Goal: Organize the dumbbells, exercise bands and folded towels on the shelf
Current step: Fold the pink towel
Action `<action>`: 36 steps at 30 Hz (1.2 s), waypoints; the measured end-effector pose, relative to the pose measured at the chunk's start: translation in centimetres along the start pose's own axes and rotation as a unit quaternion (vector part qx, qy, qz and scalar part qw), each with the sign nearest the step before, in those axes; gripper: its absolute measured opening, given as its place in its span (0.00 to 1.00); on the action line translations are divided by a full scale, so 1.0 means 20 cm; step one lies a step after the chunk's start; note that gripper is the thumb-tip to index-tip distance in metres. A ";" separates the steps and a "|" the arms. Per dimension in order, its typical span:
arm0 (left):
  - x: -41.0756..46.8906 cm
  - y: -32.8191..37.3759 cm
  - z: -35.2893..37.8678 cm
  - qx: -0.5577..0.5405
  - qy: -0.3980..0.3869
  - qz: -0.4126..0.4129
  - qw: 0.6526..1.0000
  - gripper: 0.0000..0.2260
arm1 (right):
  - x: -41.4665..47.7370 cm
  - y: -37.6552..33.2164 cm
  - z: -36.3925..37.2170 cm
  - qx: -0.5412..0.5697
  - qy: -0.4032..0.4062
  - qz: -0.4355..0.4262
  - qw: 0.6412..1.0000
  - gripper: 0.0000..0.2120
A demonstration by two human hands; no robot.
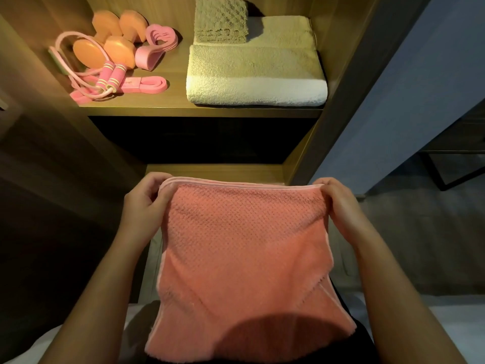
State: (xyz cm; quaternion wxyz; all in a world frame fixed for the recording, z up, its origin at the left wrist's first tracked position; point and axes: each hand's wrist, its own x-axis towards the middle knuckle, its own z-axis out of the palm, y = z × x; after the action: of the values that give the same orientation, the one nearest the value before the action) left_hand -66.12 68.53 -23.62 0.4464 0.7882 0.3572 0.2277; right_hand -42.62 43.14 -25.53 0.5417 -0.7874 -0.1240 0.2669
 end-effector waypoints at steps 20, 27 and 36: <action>0.44 0.54 -0.25 0.025 0.032 0.090 0.995 0.07 | 0.22 -0.62 -0.31 -0.164 0.047 -0.205 0.964 0.04; 0.58 0.81 -0.34 -0.010 0.081 0.159 0.984 0.09 | 0.19 -0.98 -0.36 -0.112 0.119 -0.305 0.938 0.08; 0.54 0.77 -0.34 -0.002 0.084 0.113 0.990 0.11 | 0.13 -0.91 -0.35 -0.100 0.135 -0.290 0.942 0.08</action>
State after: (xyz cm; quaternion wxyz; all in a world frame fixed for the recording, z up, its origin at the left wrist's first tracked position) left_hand -58.22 75.08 -6.40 0.3881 0.8004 0.3015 0.3432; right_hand -34.83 45.79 -7.58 0.5255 -0.7962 -0.2988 -0.0247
